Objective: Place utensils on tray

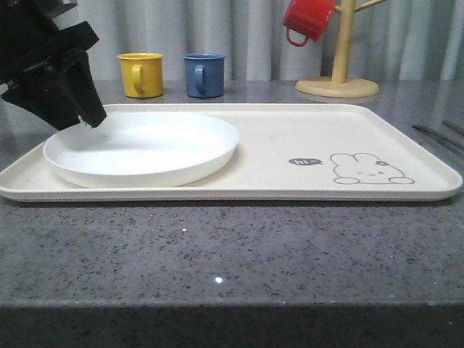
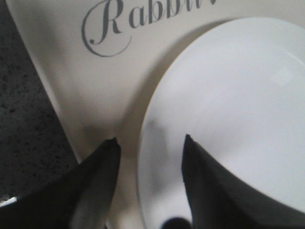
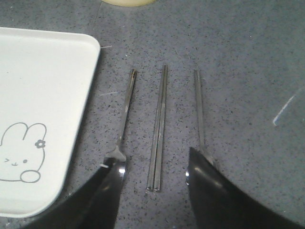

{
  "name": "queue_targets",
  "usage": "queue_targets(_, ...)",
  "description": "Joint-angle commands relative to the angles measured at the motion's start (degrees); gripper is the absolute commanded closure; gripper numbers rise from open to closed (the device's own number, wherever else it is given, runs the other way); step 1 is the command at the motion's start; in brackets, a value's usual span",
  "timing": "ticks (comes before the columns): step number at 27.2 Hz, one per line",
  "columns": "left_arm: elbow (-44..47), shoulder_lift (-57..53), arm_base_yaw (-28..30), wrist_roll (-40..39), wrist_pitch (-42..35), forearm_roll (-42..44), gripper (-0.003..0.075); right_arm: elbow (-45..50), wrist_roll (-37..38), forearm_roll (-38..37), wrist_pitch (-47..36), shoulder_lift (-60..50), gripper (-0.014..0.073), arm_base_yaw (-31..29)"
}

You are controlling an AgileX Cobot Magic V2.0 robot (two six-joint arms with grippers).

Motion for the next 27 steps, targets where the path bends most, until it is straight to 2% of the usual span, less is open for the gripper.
queue_targets(1, -1.7, -4.6, -0.6, -0.1, -0.8, -1.4, 0.0297, -2.0, -0.3, -0.8, -3.9, 0.1, 0.0223, -0.1)
queue_targets(5, -1.6, -10.5, -1.6, -0.1, 1.2, 2.1, 0.0297, -2.0, -0.3, -0.8, -3.9, 0.1, 0.0223, -0.1)
queue_targets(9, 0.4, -18.3, -6.1, -1.0, 1.8, 6.3, 0.0297, -2.0, -0.3, -0.8, -3.9, 0.1, 0.0223, -0.1)
queue_targets(12, 3.3, -24.4, -11.7, -6.9, 1.1, 15.2, 0.0297, -2.0, -0.3, -0.8, -3.9, 0.1, 0.0223, -0.1)
queue_targets(15, 7.2, -30.4, -17.8, -17.1, 0.3, 28.1, 0.0297, -2.0, -0.3, -0.8, -3.9, 0.1, 0.0223, -0.1)
queue_targets(17, 10.2, -34.3, -21.0, -21.8, 0.2, 32.0, 0.0297, -2.0, -0.3, -0.8, -3.9, 0.1, 0.0223, -0.1)
queue_targets(21, 16.8, -42.4, -23.9, -24.5, -1.7, 29.5, 0.0297, -2.0, -0.3, -0.8, -5.6, 0.1, 0.0223, -0.1)
queue_targets(27, 23.6, -51.2, -24.2, -24.5, -3.8, 27.0, 0.0297, -2.0, -0.3, -0.8, -6.6, 0.1, 0.0223, -0.1)
